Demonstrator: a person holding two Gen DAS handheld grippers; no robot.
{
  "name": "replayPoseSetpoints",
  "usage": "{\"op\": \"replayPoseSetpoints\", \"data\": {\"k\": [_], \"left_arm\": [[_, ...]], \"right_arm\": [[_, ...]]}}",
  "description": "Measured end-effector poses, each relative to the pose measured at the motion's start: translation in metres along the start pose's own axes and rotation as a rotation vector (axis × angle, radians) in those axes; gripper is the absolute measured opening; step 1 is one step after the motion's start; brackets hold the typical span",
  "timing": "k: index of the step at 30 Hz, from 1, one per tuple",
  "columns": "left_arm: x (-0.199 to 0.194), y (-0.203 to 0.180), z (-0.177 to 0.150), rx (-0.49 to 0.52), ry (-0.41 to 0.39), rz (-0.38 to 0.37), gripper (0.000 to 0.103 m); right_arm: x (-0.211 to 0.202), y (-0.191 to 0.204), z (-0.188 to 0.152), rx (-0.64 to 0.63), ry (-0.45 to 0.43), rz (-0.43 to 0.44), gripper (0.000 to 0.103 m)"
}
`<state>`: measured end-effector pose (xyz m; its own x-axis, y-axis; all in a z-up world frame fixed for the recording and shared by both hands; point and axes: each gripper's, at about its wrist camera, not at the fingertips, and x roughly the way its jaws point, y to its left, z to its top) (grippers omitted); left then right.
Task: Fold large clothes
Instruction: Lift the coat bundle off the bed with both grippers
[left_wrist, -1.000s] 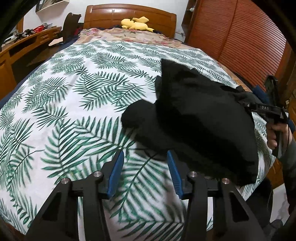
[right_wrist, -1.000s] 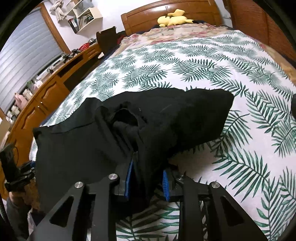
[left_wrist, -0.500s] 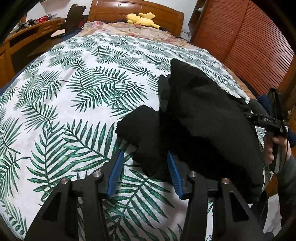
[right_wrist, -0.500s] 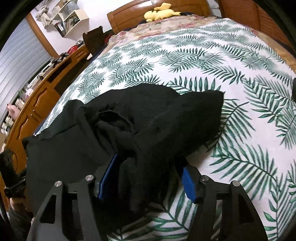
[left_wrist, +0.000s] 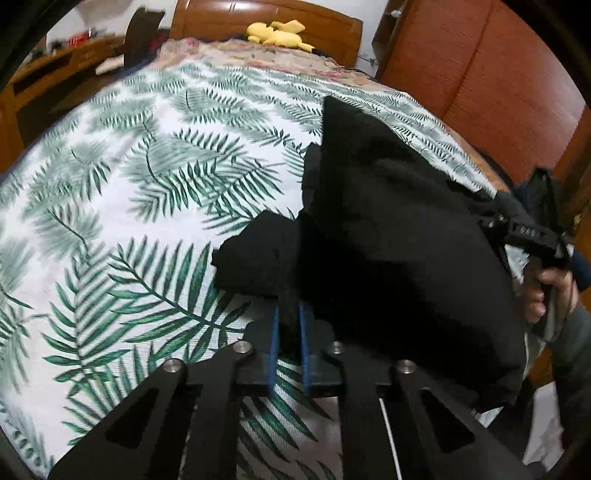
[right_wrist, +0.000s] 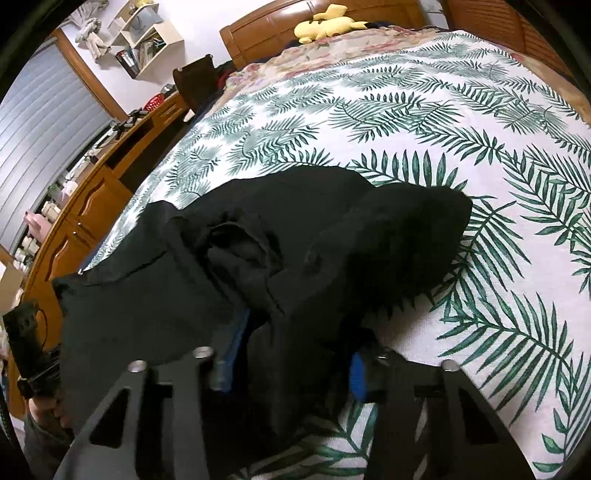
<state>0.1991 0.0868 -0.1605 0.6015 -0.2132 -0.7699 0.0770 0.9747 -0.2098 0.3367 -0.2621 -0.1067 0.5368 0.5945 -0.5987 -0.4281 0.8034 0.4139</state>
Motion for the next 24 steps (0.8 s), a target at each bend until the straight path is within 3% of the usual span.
{"op": "replayPoseSetpoints", "data": {"k": [2,5,16,24], "left_arm": [[-0.009,-0.006,-0.002,0.018,-0.020,0.023,0.005],[-0.028,-0.014,-0.006,0.027,-0.055,0.032,0.005],[-0.075,-0.022,-0.045,0.017,-0.078,0.033,0.005],[-0.093,-0.037,-0.057,0.034,-0.126,0.050,0.005]], "right_arm": [[-0.009,-0.001,-0.004,-0.003,-0.019,0.007,0.027],[-0.021,0.004,-0.011,-0.015,-0.035,0.015,0.024],[-0.075,0.032,-0.060,-0.133,-0.041,0.004,0.022],[-0.099,0.027,-0.081,-0.141,-0.064,0.007,0.022]]}}
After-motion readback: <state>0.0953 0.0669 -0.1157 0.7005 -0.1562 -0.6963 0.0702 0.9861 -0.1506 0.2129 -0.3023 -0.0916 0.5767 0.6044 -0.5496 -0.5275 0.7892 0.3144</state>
